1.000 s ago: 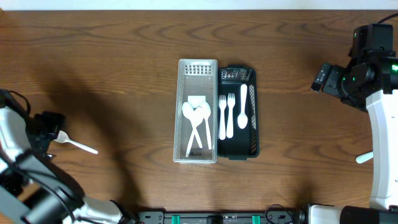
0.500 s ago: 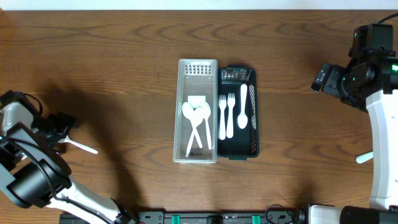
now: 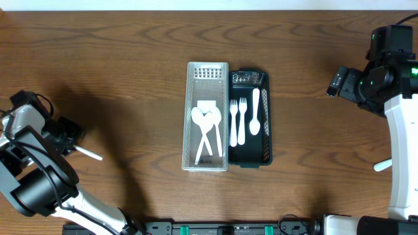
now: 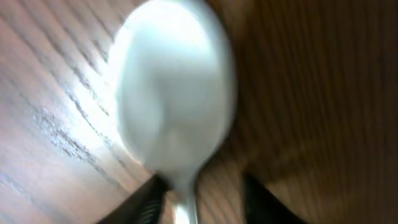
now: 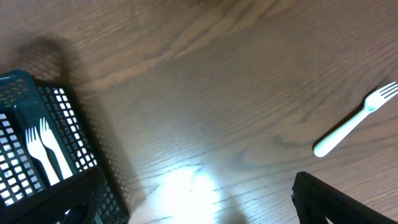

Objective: Pack container
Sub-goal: 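Move the left gripper left and grasp the last white spoon, then place the last spoon into the clear basket with the left gripper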

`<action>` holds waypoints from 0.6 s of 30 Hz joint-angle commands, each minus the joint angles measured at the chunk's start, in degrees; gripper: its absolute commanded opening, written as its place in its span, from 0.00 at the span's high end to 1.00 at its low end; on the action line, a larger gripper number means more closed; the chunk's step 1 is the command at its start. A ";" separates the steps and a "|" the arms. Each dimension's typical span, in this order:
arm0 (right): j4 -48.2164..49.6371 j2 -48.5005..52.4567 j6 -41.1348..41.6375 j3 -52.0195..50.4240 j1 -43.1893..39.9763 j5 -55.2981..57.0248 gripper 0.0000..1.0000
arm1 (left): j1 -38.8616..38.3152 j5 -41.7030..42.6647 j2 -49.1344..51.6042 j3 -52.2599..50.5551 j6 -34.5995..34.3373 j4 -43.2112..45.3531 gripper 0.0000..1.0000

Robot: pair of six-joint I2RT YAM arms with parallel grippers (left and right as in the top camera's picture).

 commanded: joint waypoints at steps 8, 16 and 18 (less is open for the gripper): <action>-0.07 -0.09 -0.68 0.00 -0.59 1.03 0.01 | -0.42 1.66 1.49 -1.97 0.55 -1.18 0.94; -0.28 -0.09 -0.70 0.00 -0.59 1.01 0.01 | -0.90 1.64 -0.83 -1.22 0.52 -2.97 0.94; -0.24 -0.09 -0.70 0.00 -0.59 1.01 0.01 | -2.03 1.62 -3.15 0.17 0.57 -4.37 0.94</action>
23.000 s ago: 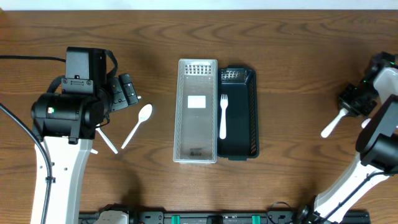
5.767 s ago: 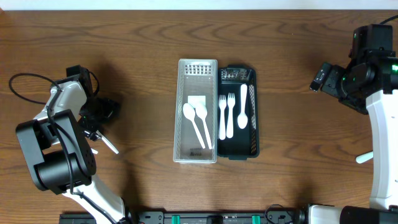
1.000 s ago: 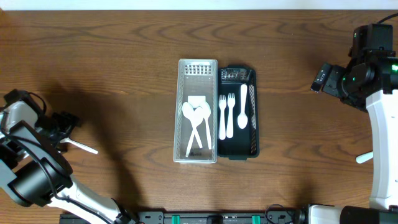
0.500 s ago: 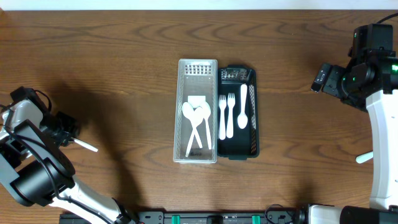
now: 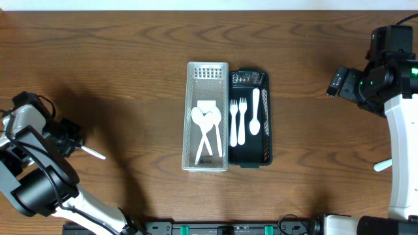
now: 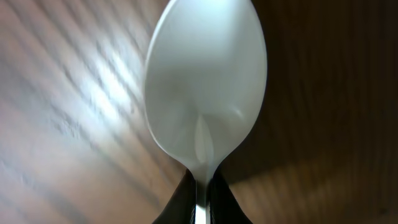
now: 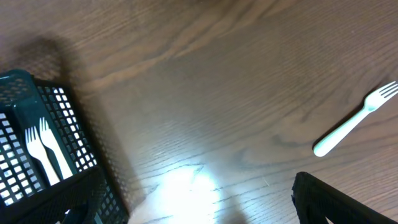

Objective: Pack container
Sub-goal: 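Place the last spoon into the clear basket with the left gripper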

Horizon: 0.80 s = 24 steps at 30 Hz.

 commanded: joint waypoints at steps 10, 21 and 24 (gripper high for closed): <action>0.33 -0.09 -0.66 0.00 -0.57 1.01 0.01 | -25.44 0.09 -24.48 7.76 1.95 -6.64 0.94; 0.52 -0.09 -0.63 0.00 -0.57 0.98 0.01 | -63.04 -5.68 -25.40 9.01 6.27 -0.94 0.94; 0.55 -0.09 -0.63 0.00 -0.59 0.98 0.01 | -67.80 -5.90 -20.57 9.01 8.94 -0.59 0.94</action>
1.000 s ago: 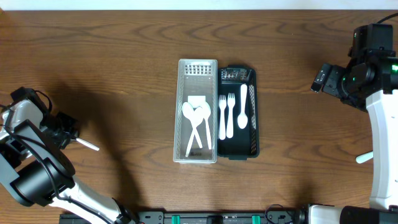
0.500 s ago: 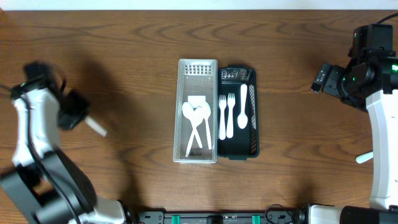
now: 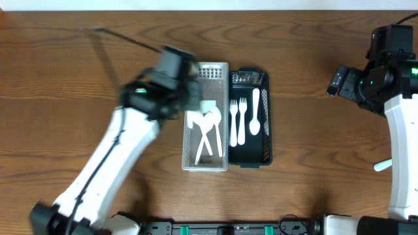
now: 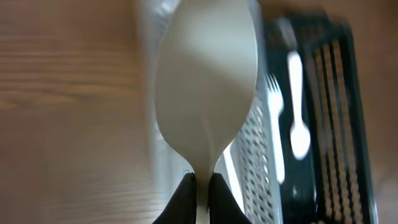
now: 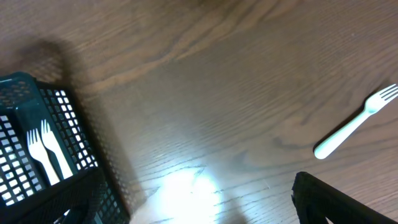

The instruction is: Pack container

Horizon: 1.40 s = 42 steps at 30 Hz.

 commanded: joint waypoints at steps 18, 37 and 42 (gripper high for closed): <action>-0.02 -0.09 -0.52 0.00 -0.59 1.01 0.01 | -2.54 -1.81 12.98 1.20 7.10 -0.44 0.38; 5.01 2.91 25.09 -5.16 -28.87 -7.23 0.01 | 21.11 -11.52 -8.22 4.59 -5.53 -7.17 0.02; 11.43 3.30 23.26 -15.34 -38.18 -9.29 0.01 | 28.17 -8.59 -7.02 4.17 -5.53 -8.33 0.02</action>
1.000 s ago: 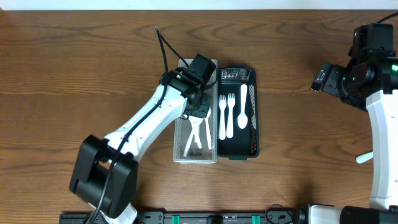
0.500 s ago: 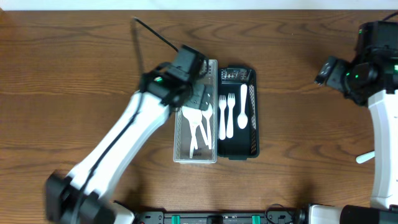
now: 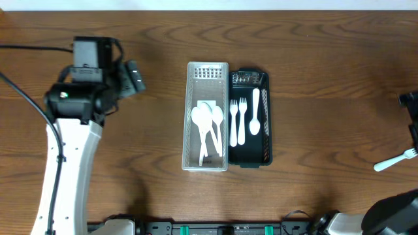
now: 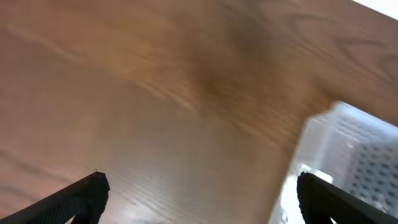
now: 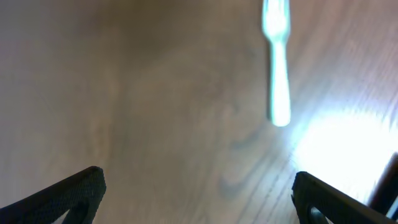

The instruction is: Pack container

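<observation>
The clear container (image 3: 208, 116) holds three white spoons (image 3: 208, 124). Beside it on the right, the black container (image 3: 260, 153) holds two forks (image 3: 238, 121) and other white cutlery. My left gripper (image 4: 199, 200) is open and empty over bare wood to the left of the clear container (image 4: 348, 143). A loose white fork (image 3: 395, 160) lies at the table's right edge. My right gripper (image 5: 199, 199) is open and empty, with that fork (image 5: 277, 62) ahead of its fingers.
The left arm (image 3: 72, 130) reaches in from the lower left. The right arm (image 3: 411, 104) shows only at the right frame edge. The wooden table (image 3: 130, 163) surrounds both containers.
My left gripper has let go of the spoon, which now lies in the clear container, and has moved left of it. My right arm moved to the right edge, over the loose fork.
My left gripper was at the far left with a spoon between its open fingers. Then it was shut on the spoon, then held it over the clear container. Now the spoon lies there with two others. The right arm stayed still until this last moment.
</observation>
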`<action>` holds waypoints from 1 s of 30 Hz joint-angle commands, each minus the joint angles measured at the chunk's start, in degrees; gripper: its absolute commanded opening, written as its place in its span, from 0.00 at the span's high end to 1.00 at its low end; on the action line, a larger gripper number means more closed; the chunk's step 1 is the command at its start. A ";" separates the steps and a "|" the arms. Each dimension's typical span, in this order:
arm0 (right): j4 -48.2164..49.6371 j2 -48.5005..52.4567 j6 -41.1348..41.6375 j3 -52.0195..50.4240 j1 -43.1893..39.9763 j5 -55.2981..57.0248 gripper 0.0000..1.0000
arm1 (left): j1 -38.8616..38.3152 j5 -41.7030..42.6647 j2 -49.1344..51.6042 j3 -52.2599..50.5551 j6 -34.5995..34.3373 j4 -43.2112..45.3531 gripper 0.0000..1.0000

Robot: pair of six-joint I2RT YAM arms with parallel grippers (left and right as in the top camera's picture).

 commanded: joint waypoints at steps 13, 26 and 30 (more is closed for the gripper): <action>22.32 6.62 -13.29 -18.29 -16.31 -8.63 0.01 | 4.39 2.97 4.44 -0.24 -1.53 -0.26 0.02; 28.70 17.92 -13.90 -18.25 -15.89 -1.86 0.01 | 4.39 2.97 4.61 -0.24 -1.60 -0.28 0.02; 29.99 17.92 -16.28 -17.70 -15.85 0.13 0.01 | 4.39 2.97 4.61 -0.24 -1.77 -0.28 0.02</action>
